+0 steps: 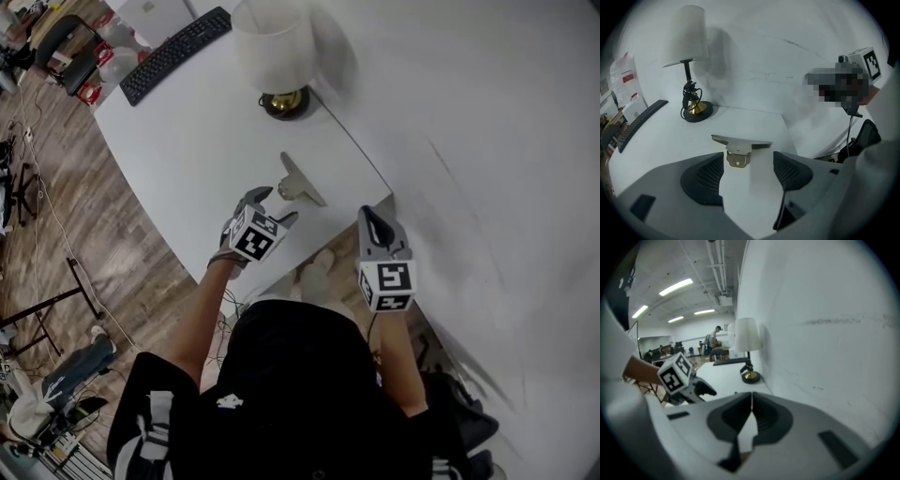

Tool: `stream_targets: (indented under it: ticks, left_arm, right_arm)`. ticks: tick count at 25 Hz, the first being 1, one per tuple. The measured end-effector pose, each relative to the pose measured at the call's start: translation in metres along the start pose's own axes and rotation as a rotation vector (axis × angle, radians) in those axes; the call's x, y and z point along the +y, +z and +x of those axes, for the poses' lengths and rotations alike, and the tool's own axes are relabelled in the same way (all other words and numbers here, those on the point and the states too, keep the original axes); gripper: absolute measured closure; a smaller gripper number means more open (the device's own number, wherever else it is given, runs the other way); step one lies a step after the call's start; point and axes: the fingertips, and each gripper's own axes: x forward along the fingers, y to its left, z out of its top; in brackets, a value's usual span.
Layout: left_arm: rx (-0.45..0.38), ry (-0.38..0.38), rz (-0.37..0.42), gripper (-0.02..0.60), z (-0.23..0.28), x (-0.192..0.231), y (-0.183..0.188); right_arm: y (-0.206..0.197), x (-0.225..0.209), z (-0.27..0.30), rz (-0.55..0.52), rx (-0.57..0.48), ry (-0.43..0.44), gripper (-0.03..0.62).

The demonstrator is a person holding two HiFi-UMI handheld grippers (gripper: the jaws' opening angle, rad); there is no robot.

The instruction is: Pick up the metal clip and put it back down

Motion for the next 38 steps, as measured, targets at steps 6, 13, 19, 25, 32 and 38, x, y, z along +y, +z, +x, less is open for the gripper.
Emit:
stream_targets:
  ticks: [6, 13, 19, 25, 32, 38]
  left_arm:
    - [0.046, -0.014, 0.03, 0.233, 0.031, 0.009, -0.002]
    - [0.088, -0.007, 0.085, 0.233, 0.058, 0.02, 0.0]
    - [0.102, 0.0, 0.106, 0.233, 0.072, 0.022, -0.004]
    - [0.129, -0.014, 0.136, 0.241, 0.081, 0.019, -0.007]
    - [0.142, -0.019, 0.127, 0.275, 0.082, 0.017, -0.007]
    - [0.15, -0.013, 0.12, 0.276, 0.078, 0.017, -0.007]
  right_arm:
    - [-0.003, 0.014, 0.012, -0.015, 0.023, 0.023, 0.559]
    - [-0.005, 0.03, 0.02, -0.043, 0.041, 0.076, 0.56]
    - [-0.012, 0.035, 0.022, -0.039, 0.06, 0.08, 0.559]
    - [-0.014, 0.033, 0.02, -0.028, 0.06, 0.084, 0.559]
    - [-0.014, 0.031, 0.02, -0.024, 0.061, 0.077, 0.559]
    - [-0.011, 0.03, 0.016, -0.034, 0.053, 0.065, 0.559]
